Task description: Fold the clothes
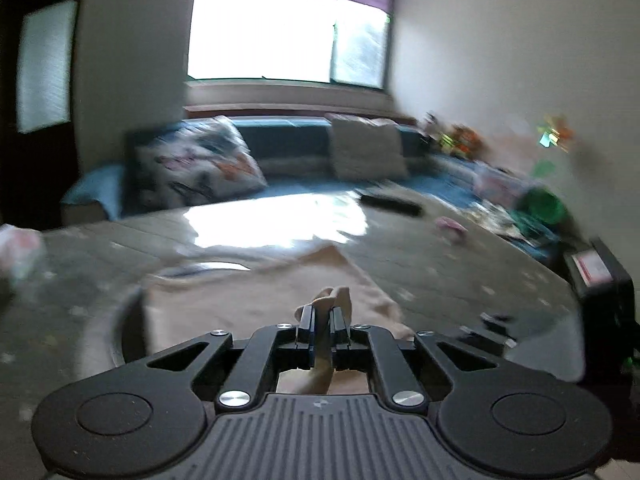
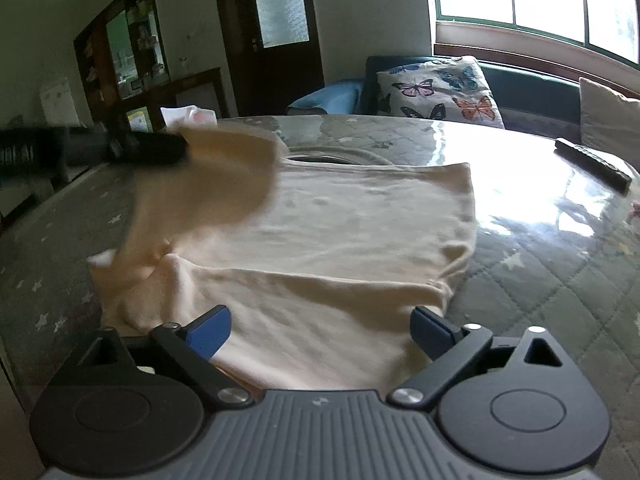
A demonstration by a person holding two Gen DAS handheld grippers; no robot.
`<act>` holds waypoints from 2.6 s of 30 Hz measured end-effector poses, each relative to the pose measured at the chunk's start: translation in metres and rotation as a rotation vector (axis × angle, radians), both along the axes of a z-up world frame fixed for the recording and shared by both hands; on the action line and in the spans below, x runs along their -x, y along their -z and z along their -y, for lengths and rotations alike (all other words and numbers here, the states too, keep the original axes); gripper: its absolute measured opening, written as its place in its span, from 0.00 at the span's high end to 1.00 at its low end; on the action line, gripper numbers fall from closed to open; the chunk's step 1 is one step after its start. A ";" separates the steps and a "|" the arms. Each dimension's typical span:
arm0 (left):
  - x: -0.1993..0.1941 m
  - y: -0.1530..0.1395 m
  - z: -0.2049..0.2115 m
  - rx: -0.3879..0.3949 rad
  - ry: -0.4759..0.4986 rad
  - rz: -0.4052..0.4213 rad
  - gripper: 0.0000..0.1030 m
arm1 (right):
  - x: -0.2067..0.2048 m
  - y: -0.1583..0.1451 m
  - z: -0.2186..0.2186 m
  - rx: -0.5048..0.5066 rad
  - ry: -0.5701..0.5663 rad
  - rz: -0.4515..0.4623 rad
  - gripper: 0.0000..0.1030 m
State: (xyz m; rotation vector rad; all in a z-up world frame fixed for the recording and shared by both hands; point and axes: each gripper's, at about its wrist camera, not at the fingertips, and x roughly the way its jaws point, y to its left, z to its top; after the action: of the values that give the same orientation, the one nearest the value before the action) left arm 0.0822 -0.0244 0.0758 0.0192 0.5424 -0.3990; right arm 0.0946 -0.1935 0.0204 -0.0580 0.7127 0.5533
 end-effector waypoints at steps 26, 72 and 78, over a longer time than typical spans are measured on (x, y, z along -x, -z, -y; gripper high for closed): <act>0.049 0.062 -0.093 -0.189 -0.211 -0.052 0.00 | -0.012 -0.002 0.016 -0.106 0.075 -0.140 0.54; 0.035 0.054 -0.094 -0.216 -0.206 -0.050 0.00 | -0.023 -0.018 0.006 0.010 0.110 0.033 0.77; 0.007 0.056 -0.081 -0.219 -0.200 -0.053 0.00 | -0.034 -0.002 0.003 0.045 0.118 0.001 0.77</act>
State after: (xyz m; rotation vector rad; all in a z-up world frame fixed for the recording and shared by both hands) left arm 0.0748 0.0566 0.0198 0.1644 0.6323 -0.1436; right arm 0.1283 -0.1963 0.0222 -0.0580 0.7230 0.4241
